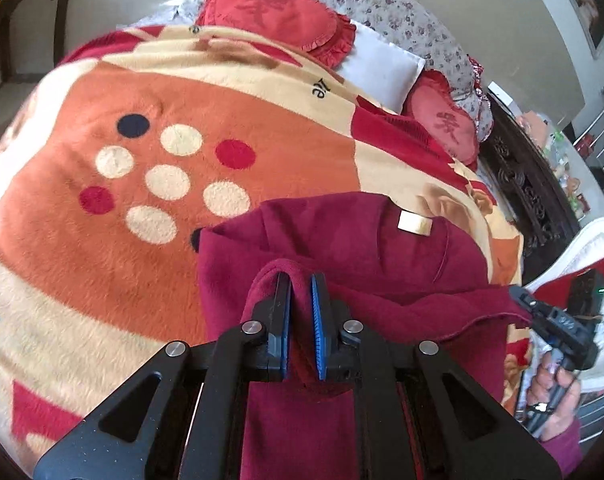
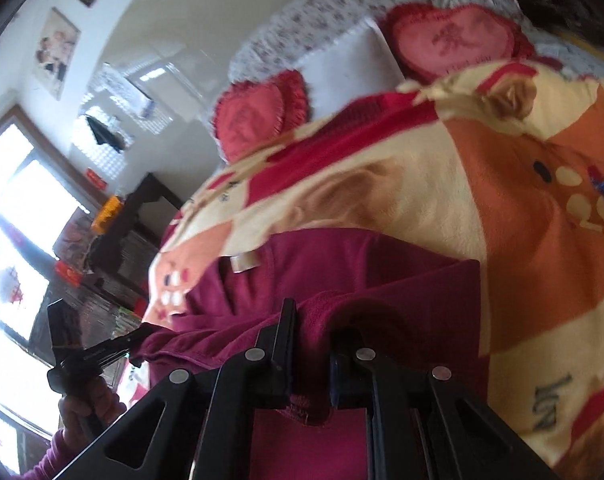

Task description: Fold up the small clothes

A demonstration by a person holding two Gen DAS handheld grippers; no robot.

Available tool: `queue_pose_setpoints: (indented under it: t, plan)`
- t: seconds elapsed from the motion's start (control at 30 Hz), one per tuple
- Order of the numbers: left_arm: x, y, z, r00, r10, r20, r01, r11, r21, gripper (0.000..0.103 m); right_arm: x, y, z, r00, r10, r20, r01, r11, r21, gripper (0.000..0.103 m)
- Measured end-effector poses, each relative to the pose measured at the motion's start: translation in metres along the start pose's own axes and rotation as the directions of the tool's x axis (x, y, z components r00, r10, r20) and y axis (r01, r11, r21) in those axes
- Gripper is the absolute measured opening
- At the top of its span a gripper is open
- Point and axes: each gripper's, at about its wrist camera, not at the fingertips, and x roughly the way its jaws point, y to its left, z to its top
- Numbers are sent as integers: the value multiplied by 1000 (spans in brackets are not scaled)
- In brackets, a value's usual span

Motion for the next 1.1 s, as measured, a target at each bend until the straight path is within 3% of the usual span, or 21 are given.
queue_pose_setpoints:
  t: [0.03,0.07,0.1,0.17,0.27,0.37,0.5,0.53,0.7,0.77,0.87,1.0,1.1]
  plan:
    - [-1,1,2,1000,-16,-8,16,1000,-8,18,0,-2,1,1000,-1,-6,1,1000,-2,20]
    - [-3,2,3,1000,-28,-10,28,1000,-13,28,-2,-4,2,1000,15,-1,-15,1000,-2,25]
    - [-9,1,4,999,-32,6,32,999,-9,47,-7,-5,2,999,35,11,-35,999,1,29]
    - [-25,2,9,996,-29,82,29,1000,1,67,-26,-7,-2,995,58,81,-58,998,4,48]
    - [-41,-2,14,991,-30,127,28,999,21,68,-50,-8,-6,988,53,146,-52,999,-9,48]
    - [-42,-14,8,989,-2,147,-9,997,76,68,-53,2,-15,988,76,133,-67,995,-68,42]
    - [-10,-22,2,993,76,87,-84,992,96,68,-18,26,-16,995,-69,72,82,977,-199,40]
    - [1,-21,1,992,103,71,-109,991,84,68,-10,28,-13,995,-74,71,88,975,-205,40]
    - [45,1,9,982,190,8,-190,982,3,68,26,24,15,978,-161,131,184,963,-195,40]
    - [57,8,13,979,205,-22,-205,979,-12,68,45,13,27,973,-211,92,224,960,-171,40]
    - [69,15,19,975,222,-35,-222,975,-18,72,62,0,34,973,-222,65,229,965,-131,40]
    - [71,19,21,973,230,-33,-231,972,-39,75,57,-1,34,974,-214,73,221,968,-115,40]
    - [63,13,17,969,246,-9,-246,969,-4,75,41,9,26,975,-213,67,220,967,-126,40]
